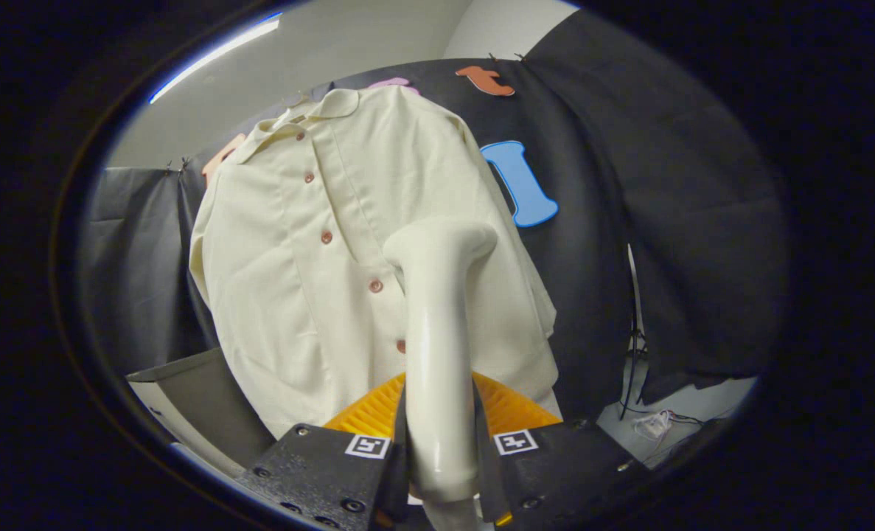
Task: Iron the clothes twice with a garment steamer, once on the left side and once on the right side.
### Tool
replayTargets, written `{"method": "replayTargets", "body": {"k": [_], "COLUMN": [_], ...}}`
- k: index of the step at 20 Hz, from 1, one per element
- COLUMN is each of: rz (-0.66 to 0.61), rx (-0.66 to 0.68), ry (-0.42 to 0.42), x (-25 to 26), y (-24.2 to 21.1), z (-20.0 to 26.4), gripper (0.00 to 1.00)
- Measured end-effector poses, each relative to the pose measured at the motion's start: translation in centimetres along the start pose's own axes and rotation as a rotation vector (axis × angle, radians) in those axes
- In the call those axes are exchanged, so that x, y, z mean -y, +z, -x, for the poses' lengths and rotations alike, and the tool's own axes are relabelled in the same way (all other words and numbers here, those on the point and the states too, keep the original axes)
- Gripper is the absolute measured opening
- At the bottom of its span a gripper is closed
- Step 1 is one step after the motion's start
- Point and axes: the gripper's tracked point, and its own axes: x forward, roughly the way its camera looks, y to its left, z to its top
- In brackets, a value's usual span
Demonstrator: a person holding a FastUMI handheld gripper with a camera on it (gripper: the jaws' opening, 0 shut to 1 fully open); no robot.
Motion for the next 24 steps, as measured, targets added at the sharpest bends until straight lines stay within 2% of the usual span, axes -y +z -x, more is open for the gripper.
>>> {"method": "replayTargets", "body": {"k": [6, 8, 12, 17, 24], "rz": [-0.057, -0.054, -0.054, -0.008, 0.02], "rx": [-0.052, -0.026, -0.015, 0.05, 0.117], "ry": [-0.074, -0.113, -0.11, -0.133, -0.049], "x": [1.3, 1.7, -0.1, -3.3, -13.3], "y": [-3.3, -3.0, -1.5, 2.4, 6.9], "z": [1.5, 2.3, 4.6, 9.1, 16.2], "gripper": [0.37, 0.37, 0.37, 0.37, 0.36]}}
